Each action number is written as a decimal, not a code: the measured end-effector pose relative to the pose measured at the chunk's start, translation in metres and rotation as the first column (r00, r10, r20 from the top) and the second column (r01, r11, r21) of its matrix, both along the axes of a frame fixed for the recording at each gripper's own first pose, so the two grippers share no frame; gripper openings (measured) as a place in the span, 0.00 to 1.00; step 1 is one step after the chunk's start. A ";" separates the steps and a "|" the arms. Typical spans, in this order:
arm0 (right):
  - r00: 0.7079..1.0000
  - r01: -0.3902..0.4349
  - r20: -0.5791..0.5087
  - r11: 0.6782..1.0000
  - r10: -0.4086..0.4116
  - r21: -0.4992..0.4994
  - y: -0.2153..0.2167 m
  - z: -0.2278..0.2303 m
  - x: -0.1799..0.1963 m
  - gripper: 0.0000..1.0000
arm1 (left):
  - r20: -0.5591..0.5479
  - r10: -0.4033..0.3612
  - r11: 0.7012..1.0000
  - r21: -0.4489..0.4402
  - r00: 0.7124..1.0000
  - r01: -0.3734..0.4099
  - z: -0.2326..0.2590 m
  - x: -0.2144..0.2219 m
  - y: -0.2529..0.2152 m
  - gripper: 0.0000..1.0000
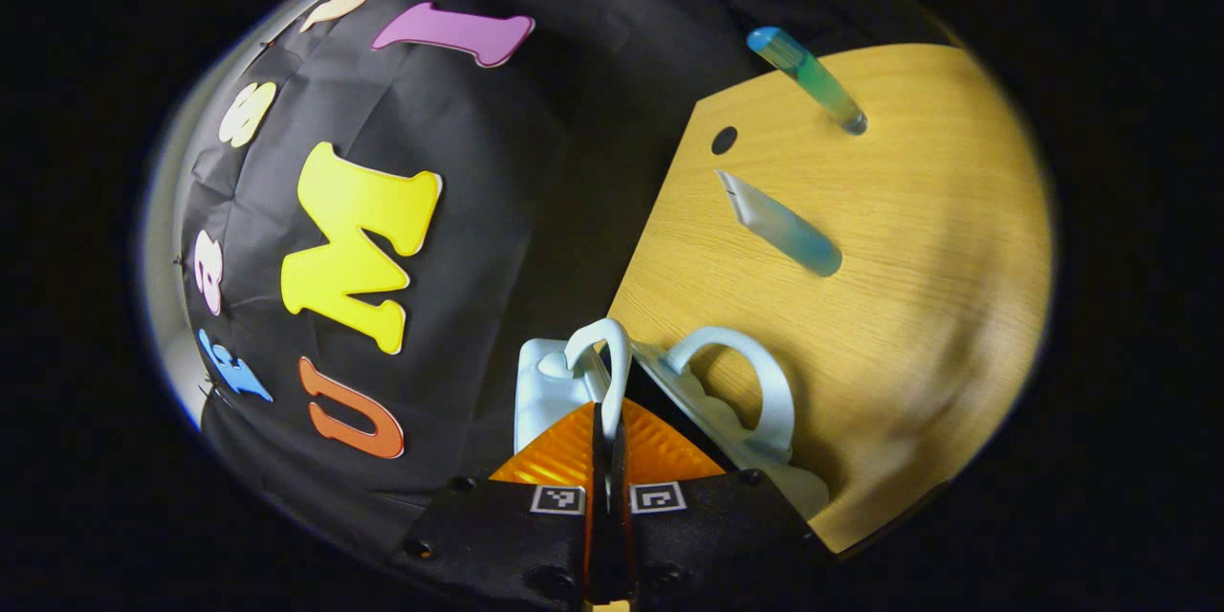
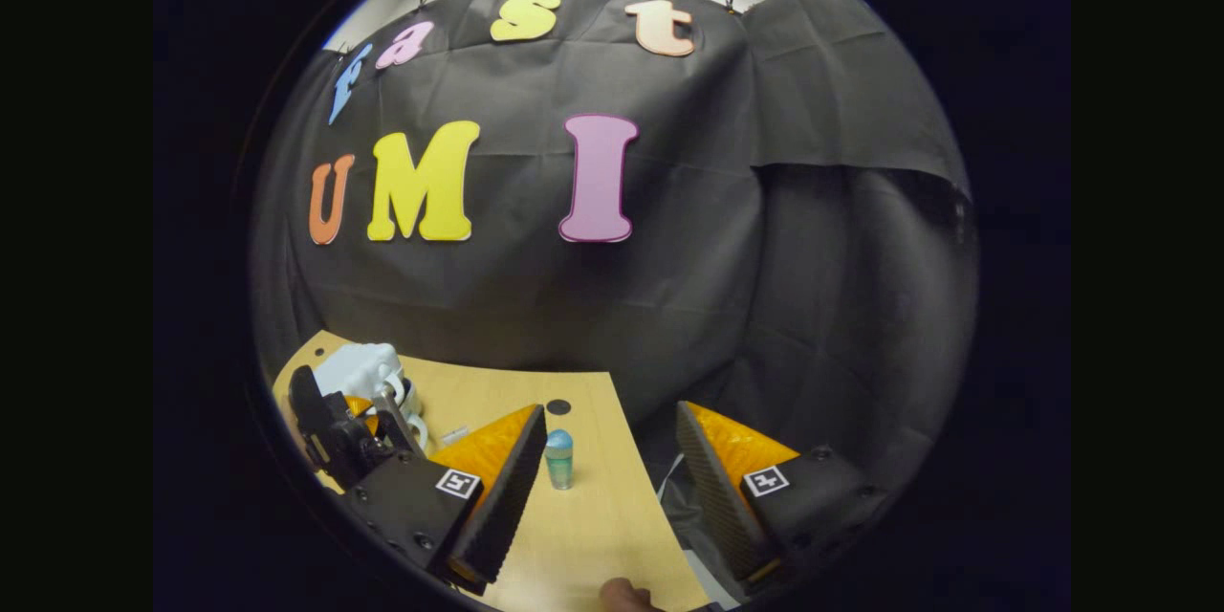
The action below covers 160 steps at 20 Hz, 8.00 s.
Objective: First open the suitcase, pack the skin care products into it, and then close the suitcase.
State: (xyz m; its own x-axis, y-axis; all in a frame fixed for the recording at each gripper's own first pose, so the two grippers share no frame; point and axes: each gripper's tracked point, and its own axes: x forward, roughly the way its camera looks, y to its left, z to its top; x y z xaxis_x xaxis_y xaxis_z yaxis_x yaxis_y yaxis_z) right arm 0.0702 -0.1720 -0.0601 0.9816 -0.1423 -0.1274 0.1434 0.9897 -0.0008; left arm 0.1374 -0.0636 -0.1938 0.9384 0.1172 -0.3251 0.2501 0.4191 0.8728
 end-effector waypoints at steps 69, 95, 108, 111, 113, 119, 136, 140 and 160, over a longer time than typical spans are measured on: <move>0.986 -0.117 -0.118 0.993 0.118 0.015 0.122 -0.033 -0.013 0.82 | -0.076 0.236 0.527 -0.828 0.969 -0.193 0.002 -0.033 0.141 0.99; 0.939 -0.114 -0.324 0.993 0.113 0.015 -0.024 -0.151 0.035 0.81 | -0.279 0.033 0.515 -0.818 0.960 -0.255 -0.158 0.071 -0.195 0.75; 0.923 -0.223 -0.323 0.975 0.211 -0.001 0.002 -0.176 0.085 0.81 | -0.257 0.016 0.473 -0.850 0.966 -0.234 -0.137 0.064 -0.194 0.43; 0.917 -0.248 -0.319 0.969 0.239 0.013 0.017 -0.191 0.114 0.81 | -0.240 0.016 0.473 -0.853 0.971 -0.219 -0.111 0.045 -0.188 0.43; 0.915 -0.251 -0.321 0.968 0.244 0.020 0.025 -0.203 0.134 0.82 | -0.229 0.025 0.473 -0.855 0.973 -0.213 -0.093 0.031 -0.179 0.43; 0.911 -0.222 -0.347 0.974 0.221 0.040 0.039 -0.241 0.174 0.82 | -0.224 0.082 0.457 -0.857 0.971 -0.236 -0.050 -0.011 -0.135 0.43; 0.917 -0.225 -0.313 0.969 0.246 0.102 0.067 -0.241 0.195 0.45 | -0.188 0.311 0.459 -0.829 0.932 -0.321 0.034 -0.086 0.015 0.43; 0.916 -0.234 -0.310 0.967 0.254 0.101 0.087 -0.219 0.161 0.43 | -0.169 0.300 0.466 -0.833 0.939 -0.299 0.044 -0.080 0.045 0.43; 0.962 -0.022 -0.270 0.997 0.041 0.071 0.139 -0.084 -0.073 0.42 | -0.444 0.168 0.395 -0.788 0.880 -0.473 -0.100 -0.010 0.107 0.44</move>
